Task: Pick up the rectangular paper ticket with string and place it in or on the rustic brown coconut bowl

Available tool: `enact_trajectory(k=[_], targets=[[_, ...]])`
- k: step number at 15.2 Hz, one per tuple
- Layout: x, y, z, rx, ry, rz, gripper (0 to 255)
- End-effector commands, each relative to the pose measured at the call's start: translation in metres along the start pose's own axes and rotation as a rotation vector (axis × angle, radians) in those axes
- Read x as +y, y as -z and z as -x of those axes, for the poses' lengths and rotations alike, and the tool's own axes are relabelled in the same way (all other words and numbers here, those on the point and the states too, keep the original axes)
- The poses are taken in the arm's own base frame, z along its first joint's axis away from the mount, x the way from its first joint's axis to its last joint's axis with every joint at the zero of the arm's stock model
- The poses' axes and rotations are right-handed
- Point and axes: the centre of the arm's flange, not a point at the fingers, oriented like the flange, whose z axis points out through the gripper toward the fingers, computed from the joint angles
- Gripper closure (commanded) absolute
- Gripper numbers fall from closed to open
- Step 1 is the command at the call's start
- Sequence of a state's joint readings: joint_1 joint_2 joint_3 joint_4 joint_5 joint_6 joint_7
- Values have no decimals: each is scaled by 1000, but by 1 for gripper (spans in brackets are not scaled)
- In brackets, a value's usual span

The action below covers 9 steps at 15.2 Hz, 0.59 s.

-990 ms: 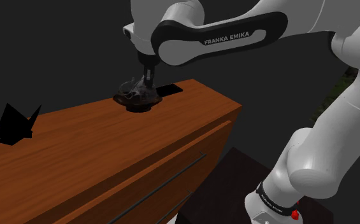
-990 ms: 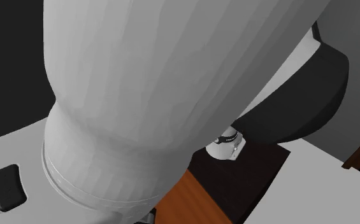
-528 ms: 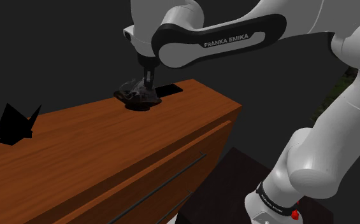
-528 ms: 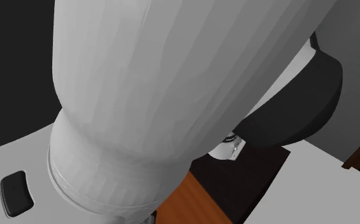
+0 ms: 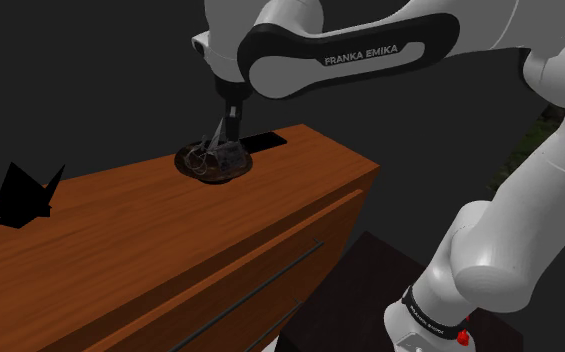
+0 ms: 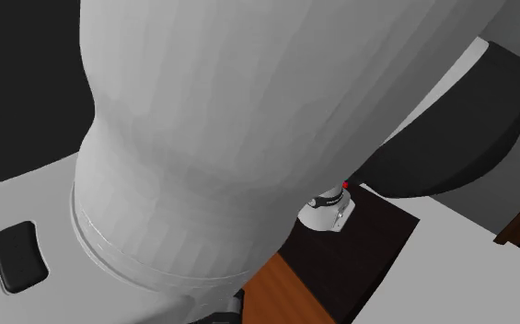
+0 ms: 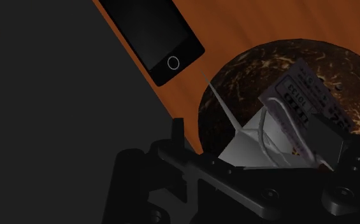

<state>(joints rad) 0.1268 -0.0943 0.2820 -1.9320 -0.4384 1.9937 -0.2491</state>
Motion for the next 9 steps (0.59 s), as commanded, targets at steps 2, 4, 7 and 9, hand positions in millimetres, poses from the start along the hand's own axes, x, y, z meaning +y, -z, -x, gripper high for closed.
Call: enact_trajectory(k=[2,4,7,9], targets=[[0,32,0,-1,0,0,0],[0,32,0,-1,0,0,0],[0,32,0,-1,0,0,0],[0,32,0,-1,0,0,0]])
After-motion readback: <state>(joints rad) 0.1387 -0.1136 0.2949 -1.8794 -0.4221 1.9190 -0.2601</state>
